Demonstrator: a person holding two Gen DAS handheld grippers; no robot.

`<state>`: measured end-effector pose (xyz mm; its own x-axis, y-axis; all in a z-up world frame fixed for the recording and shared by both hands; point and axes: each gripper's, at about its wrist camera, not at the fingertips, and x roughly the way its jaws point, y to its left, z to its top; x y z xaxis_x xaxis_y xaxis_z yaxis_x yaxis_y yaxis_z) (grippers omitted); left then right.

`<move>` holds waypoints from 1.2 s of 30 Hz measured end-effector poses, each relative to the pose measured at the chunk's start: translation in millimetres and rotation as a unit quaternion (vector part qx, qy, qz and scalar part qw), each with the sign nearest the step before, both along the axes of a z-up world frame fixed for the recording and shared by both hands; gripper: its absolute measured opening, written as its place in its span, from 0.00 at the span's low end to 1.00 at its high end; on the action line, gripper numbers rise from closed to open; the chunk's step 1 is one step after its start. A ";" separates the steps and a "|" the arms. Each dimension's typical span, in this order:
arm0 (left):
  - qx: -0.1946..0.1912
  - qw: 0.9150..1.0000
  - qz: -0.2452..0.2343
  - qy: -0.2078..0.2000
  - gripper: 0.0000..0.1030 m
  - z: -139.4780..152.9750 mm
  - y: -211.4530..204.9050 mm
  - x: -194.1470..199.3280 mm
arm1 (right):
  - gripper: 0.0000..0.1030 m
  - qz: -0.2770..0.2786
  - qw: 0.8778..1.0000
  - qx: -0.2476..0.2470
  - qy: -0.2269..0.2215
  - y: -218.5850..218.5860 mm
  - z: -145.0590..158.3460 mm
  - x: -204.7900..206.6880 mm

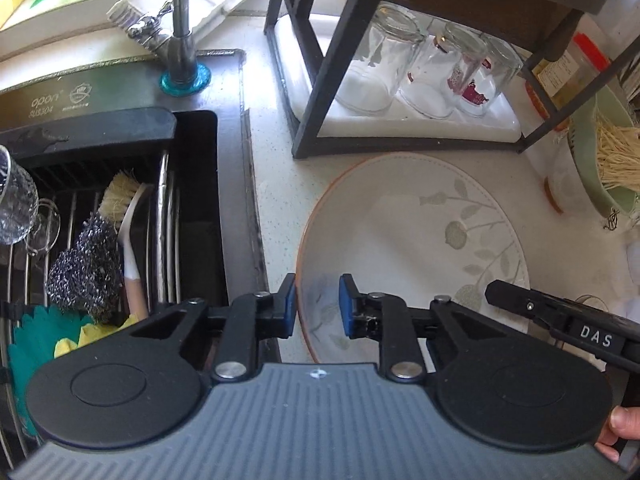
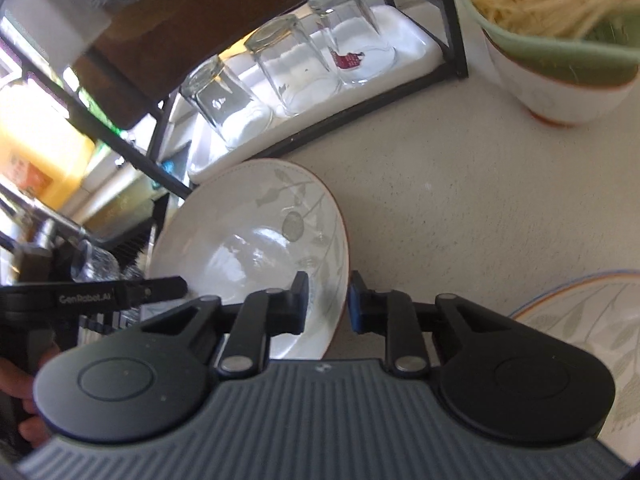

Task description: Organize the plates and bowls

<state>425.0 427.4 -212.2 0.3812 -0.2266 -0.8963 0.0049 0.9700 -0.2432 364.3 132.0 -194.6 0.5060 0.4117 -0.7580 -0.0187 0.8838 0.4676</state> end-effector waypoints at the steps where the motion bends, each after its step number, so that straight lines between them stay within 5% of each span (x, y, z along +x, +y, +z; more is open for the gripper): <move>1: 0.003 1.000 -0.004 -0.002 0.24 2.7 -1.4 -1.3 | 0.23 0.006 1.000 0.005 0.000 -0.8 0.6 -0.9; 20: -0.035 0.997 -0.016 -0.062 0.24 85.2 -30.8 -59.8 | 0.23 0.005 0.998 0.048 -0.042 -43.2 58.5 -65.4; 36: -0.068 0.996 -0.021 -0.047 0.24 89.6 -88.6 -110.2 | 0.23 -0.004 0.997 0.055 -0.053 -106.8 74.4 -118.3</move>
